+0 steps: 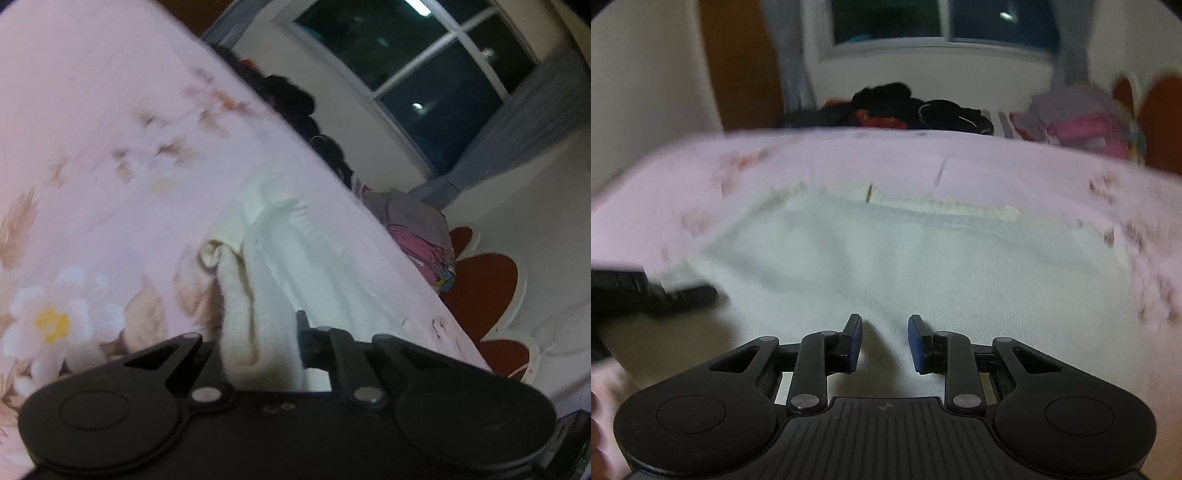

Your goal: Fold small clothes

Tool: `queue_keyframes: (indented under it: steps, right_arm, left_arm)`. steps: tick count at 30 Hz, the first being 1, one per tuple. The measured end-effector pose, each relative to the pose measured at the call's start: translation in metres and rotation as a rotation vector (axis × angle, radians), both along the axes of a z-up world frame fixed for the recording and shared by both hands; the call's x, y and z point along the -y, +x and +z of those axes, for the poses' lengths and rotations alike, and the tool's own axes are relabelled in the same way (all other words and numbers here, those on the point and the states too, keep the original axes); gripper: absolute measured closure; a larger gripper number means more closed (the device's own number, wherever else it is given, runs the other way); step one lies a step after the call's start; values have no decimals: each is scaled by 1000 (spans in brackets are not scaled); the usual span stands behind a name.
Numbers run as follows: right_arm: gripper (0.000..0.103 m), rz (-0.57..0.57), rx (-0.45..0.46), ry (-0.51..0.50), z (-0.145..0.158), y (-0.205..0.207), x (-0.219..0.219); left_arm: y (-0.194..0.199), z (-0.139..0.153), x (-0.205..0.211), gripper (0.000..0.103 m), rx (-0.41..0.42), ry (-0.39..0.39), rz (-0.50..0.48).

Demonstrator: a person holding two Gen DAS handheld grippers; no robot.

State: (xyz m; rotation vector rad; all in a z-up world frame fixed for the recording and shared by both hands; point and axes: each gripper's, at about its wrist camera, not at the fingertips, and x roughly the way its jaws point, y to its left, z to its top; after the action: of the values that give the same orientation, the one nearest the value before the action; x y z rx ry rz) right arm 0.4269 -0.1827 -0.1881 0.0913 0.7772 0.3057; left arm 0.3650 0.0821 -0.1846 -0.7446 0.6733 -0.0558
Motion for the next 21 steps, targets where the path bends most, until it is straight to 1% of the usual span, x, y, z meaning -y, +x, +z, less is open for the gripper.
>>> queue_keyframes:
  steps: [4, 8, 11, 14, 16, 18, 20, 21]
  right_arm:
    - [77, -46, -21, 78, 7, -5, 31]
    - [77, -101, -24, 122, 17, -12, 67]
    - [77, -145, -12, 128, 24, -24, 96]
    - [77, -200, -1, 138, 30, -40, 128]
    - [76, -233, -2, 136, 32, -48, 147]
    - [76, -263, -6, 135, 32, -56, 163]
    - [76, -292, -9, 142, 33, -63, 177]
    - [76, -298, -11, 152, 33, -66, 183]
  left_arm:
    - [4, 26, 26, 96, 61, 100, -65]
    - [10, 50, 73, 96, 125, 204, -192]
    - [16, 57, 116, 96, 154, 261, -312]
    - [17, 54, 159, 96, 162, 313, -418]
    - [13, 45, 187, 96, 146, 335, -485]
    - [7, 32, 210, 96, 122, 368, -551]
    - [1, 18, 227, 95, 81, 422, -576]
    - [-1, 13, 231, 91, 61, 427, -590]
